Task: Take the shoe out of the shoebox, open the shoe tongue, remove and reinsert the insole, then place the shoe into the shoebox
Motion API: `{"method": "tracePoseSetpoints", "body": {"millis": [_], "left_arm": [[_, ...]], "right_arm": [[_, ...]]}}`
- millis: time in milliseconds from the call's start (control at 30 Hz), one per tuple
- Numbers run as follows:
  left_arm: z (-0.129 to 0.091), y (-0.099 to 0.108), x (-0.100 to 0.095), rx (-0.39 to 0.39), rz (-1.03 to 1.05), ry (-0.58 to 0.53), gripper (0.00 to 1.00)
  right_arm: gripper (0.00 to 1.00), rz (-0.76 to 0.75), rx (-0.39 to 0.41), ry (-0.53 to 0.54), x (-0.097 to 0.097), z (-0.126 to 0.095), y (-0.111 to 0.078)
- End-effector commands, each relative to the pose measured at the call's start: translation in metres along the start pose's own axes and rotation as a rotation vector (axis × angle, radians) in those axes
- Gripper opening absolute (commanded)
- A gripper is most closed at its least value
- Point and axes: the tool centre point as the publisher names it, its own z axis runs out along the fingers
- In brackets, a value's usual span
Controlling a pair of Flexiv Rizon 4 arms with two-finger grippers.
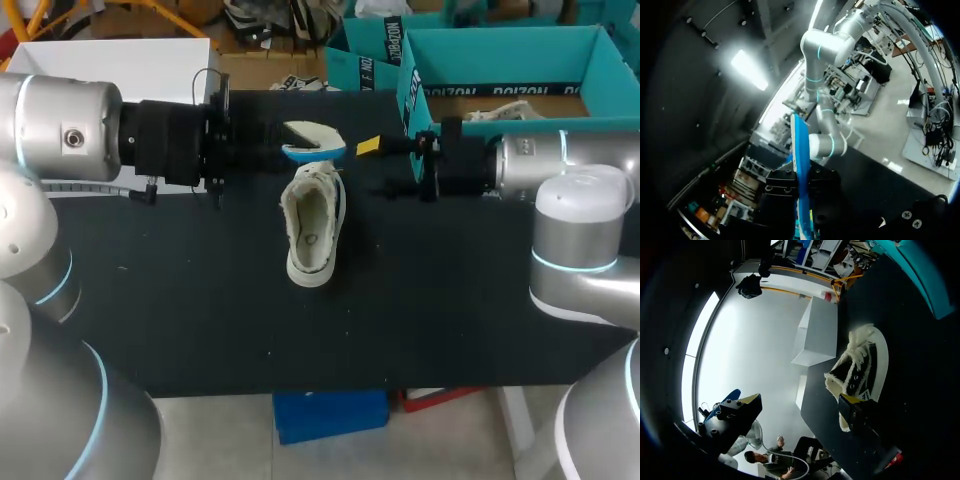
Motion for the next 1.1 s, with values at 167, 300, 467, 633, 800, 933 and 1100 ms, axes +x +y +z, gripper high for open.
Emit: {"method": "tracePoseSetpoints", "body": {"millis": [167,300,467,633,800,933,1100], "left_arm": [[0.002,-0.024,0.033,-0.016,0.131,-0.057,0.0],[0.002,-0.028,0.078,-0.062,0.215,-0.064,0.0],[0.0,-0.031,0.12,-0.048,0.272,-0.1,0.0],[-0.004,-0.031,0.145,-0.048,0.389,-0.115,0.0],[-0.006,-0.024,0.166,-0.046,0.438,-0.108,0.0],[-0.007,-0.015,0.182,-0.06,0.461,-0.117,0.0],[-0.006,0.003,0.2,-0.064,0.453,-0.132,0.0]], "right_arm": [[1.0,0.0,-0.004,-0.001,0.0,0.002,-0.001],[1.0,0.0,-0.004,-0.001,0.0,0.002,-0.001],[1.0,0.0,-0.004,-0.001,0.0,0.002,-0.001],[1.0,0.0,-0.004,-0.001,0.0,0.002,-0.001],[1.0,0.0,-0.004,-0.001,0.0,0.002,-0.001],[1.0,0.0,-0.004,-0.001,0.0,0.002,-0.001],[1.0,0.0,-0.004,-0.001,0.0,0.002,-0.001]]}}
